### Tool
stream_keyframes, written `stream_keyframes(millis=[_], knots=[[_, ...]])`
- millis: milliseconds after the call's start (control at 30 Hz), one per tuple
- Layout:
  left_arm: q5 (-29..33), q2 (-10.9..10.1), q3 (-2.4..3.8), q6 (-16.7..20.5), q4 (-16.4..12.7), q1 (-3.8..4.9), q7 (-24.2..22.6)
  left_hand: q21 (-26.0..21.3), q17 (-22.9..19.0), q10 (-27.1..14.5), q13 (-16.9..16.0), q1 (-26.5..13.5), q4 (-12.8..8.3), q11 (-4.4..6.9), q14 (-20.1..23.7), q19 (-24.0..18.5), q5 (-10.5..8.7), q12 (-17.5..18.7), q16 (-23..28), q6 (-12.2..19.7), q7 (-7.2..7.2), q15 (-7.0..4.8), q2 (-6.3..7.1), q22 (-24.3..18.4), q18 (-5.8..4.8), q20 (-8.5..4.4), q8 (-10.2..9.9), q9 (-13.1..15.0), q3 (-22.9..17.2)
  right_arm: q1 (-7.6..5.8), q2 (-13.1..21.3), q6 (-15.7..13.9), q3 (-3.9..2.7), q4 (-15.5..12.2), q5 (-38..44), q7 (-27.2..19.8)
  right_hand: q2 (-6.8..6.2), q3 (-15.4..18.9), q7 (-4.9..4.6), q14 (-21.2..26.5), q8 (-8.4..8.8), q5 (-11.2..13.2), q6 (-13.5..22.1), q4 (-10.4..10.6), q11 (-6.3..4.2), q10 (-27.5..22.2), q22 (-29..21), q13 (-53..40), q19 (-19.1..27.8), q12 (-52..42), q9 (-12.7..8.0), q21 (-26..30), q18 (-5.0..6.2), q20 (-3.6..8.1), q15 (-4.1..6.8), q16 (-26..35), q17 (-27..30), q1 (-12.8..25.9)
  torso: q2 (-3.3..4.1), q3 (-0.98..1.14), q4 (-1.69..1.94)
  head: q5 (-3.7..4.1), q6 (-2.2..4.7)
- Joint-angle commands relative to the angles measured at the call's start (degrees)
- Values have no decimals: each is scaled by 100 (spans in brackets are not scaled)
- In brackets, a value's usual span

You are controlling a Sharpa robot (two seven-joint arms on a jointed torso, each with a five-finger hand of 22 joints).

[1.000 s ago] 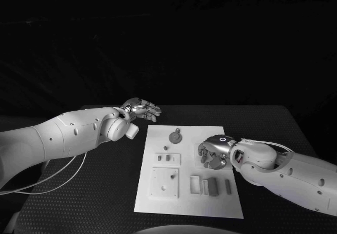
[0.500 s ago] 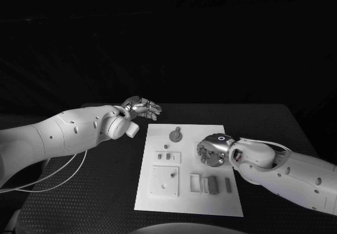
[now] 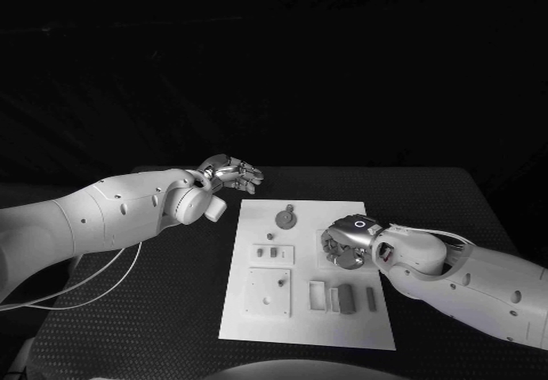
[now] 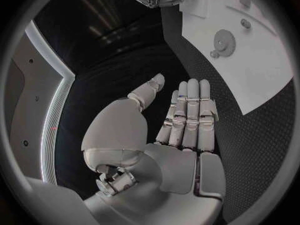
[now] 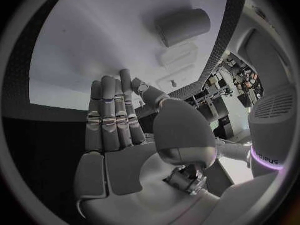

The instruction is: Assemble the parts on the task board

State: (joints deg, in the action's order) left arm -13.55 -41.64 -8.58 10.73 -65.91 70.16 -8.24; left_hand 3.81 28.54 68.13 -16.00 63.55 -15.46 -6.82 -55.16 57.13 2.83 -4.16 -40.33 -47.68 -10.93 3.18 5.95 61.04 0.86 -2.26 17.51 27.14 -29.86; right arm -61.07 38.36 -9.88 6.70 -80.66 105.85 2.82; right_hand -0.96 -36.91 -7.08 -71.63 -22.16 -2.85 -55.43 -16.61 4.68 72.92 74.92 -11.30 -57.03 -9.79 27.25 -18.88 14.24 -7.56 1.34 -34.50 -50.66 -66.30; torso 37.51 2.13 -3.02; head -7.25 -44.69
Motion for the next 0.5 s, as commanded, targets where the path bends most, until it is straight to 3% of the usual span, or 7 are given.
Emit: stream_keyframes(millis=[33,267,500], knots=[[36,9,3,-78,-9,7,-58,13,11,-16,6,-66,12,17,-13,8,18,1,32,4,13,30,-14,-7,38,9,36,-9,22,13,1,-69,7,-28,188,5,44,11,1,2,-27,-3,-48,-21,-88,122,140,-18,-35,-24,22,-38,76,19,57,-42,-4,-80,-1,-1,-1,-3,0],[36,17,3,-77,0,7,-61,13,13,-16,6,-64,12,17,-13,8,19,1,34,6,13,30,-18,-9,38,8,37,-10,21,10,81,-239,-8,-247,121,-3,44,9,11,-23,-36,-3,-71,-21,-101,147,139,-42,-64,-31,46,-65,76,32,71,-68,-9,-110,-2,0,-2,-13,5],[37,28,3,-80,14,7,-59,13,17,-17,7,-63,13,17,-13,8,19,1,37,7,12,30,-21,-11,38,8,38,-11,20,-111,178,-293,-294,-634,-87,7,47,9,12,-33,-37,-3,-75,-18,-103,153,138,-51,-77,-32,55,-75,76,36,75,-76,-9,-115,-2,-5,-2,-46,10]])
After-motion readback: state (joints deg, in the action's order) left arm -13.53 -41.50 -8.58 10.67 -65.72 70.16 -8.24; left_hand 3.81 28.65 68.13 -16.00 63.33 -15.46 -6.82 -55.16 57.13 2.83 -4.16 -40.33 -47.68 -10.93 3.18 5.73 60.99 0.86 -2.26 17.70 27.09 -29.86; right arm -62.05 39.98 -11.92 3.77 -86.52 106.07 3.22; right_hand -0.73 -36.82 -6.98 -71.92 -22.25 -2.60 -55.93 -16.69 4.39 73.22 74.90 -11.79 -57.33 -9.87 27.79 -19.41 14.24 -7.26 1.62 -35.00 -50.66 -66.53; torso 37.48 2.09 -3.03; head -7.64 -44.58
